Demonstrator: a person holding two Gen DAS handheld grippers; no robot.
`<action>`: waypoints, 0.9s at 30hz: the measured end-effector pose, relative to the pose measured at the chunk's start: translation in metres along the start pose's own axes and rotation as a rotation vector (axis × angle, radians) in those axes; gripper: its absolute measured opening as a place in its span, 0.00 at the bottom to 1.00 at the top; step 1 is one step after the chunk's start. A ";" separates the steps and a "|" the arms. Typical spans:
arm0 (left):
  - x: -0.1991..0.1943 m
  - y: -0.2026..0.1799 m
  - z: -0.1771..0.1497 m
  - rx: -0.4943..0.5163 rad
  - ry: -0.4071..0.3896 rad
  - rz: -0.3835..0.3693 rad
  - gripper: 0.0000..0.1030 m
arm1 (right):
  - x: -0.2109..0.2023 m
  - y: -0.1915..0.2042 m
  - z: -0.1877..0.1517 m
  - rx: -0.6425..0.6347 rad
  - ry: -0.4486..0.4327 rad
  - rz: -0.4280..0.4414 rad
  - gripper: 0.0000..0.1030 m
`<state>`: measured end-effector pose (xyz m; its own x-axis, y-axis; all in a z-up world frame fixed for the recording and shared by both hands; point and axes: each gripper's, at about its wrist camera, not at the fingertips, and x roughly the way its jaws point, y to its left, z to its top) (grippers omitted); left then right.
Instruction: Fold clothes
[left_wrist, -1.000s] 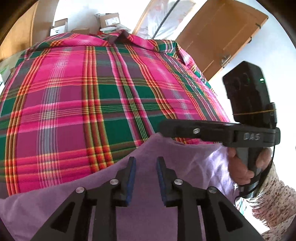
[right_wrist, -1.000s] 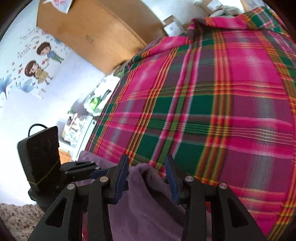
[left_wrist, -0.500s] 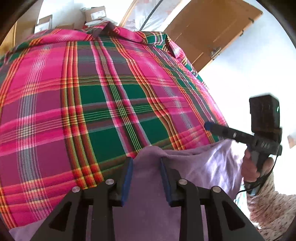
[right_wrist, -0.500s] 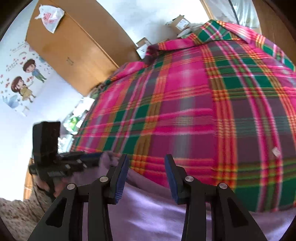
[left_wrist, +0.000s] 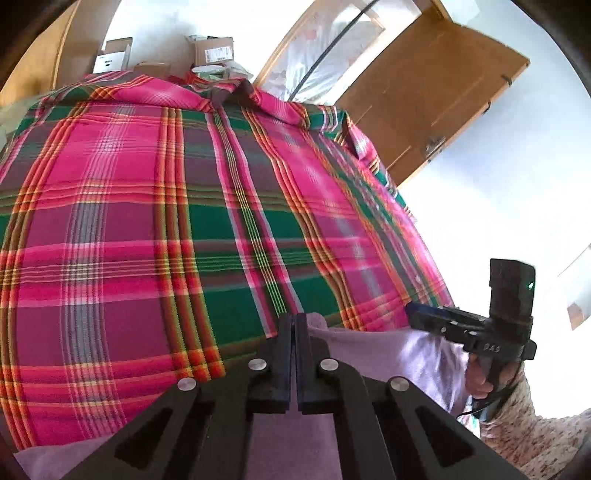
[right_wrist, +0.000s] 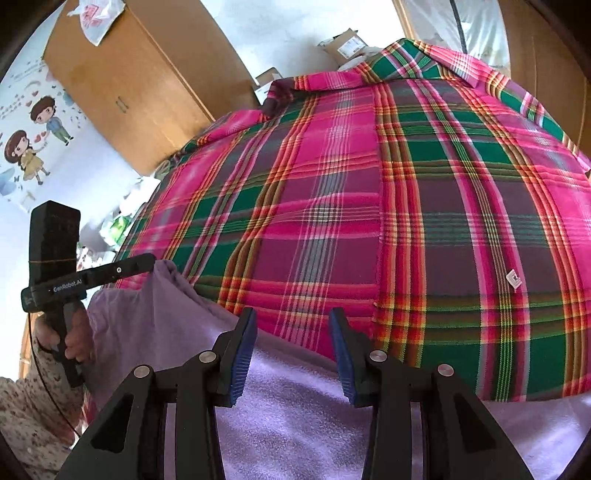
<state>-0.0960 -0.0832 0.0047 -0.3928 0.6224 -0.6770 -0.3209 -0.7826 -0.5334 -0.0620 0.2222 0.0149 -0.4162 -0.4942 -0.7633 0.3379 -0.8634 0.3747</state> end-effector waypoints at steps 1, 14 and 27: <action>0.004 0.001 -0.001 -0.003 0.008 0.021 0.01 | 0.001 0.003 0.001 -0.008 -0.001 -0.006 0.41; 0.014 0.011 -0.004 -0.070 0.042 0.015 0.01 | 0.013 0.050 -0.006 -0.311 0.064 0.060 0.35; 0.019 0.011 -0.007 -0.094 0.061 0.034 0.02 | 0.001 0.068 -0.017 -0.402 0.139 0.189 0.04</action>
<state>-0.1007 -0.0802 -0.0181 -0.3476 0.5963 -0.7236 -0.2254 -0.8022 -0.5529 -0.0254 0.1650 0.0307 -0.2084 -0.5970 -0.7747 0.7088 -0.6380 0.3009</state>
